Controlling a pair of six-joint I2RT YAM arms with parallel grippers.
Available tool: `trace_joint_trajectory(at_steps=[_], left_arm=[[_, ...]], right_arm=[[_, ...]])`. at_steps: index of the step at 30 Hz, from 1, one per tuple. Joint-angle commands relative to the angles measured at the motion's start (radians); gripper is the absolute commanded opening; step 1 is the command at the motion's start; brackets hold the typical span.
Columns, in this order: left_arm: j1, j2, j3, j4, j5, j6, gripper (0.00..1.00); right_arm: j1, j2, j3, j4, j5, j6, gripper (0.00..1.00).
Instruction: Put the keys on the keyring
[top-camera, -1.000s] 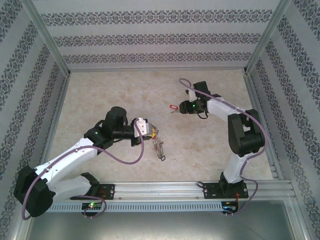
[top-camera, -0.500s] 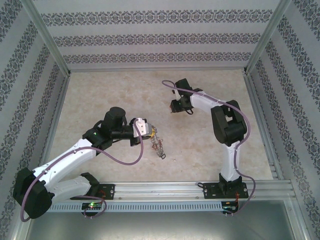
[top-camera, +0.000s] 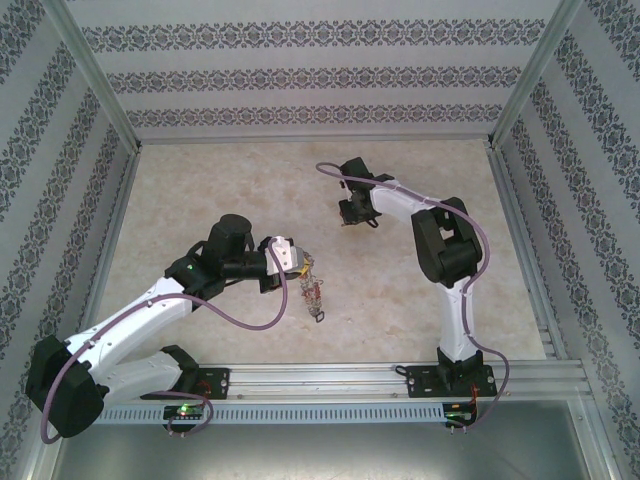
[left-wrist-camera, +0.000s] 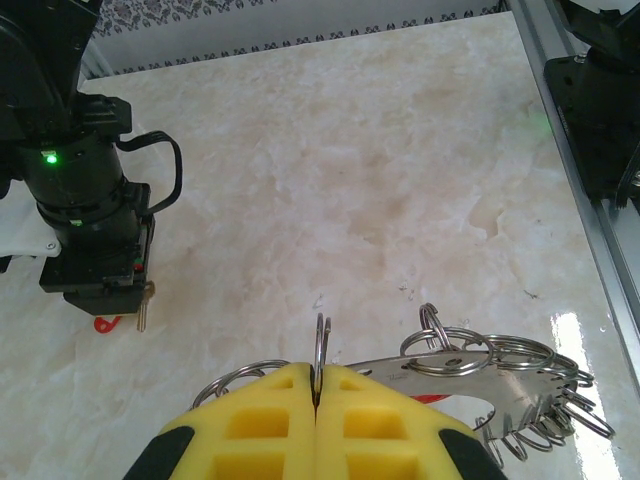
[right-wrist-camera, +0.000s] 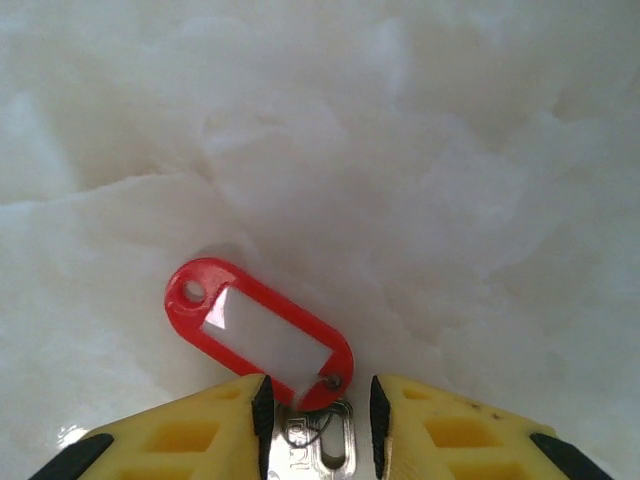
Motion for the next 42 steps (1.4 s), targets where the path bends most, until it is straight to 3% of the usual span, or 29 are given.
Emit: trace_joint_trajectory(at_steps=[1,30,42], left_arm=[[-0.007,-0.027,0.039,0.001,0.008,0.014,0.0],[-0.002,-0.01,0.039,0.005,0.004,0.007,0.0],[0.003,-0.02,0.04,0.002,0.006,0.012,0.0]], right_arm=[[0.015,0.017,0.023,-0.038,0.044,0.015,0.33],[0.02,-0.058,-0.05,0.009,0.075,-0.012,0.16],[-0.046,-0.096,-0.143,0.148,-0.341,-0.013,0.16]])
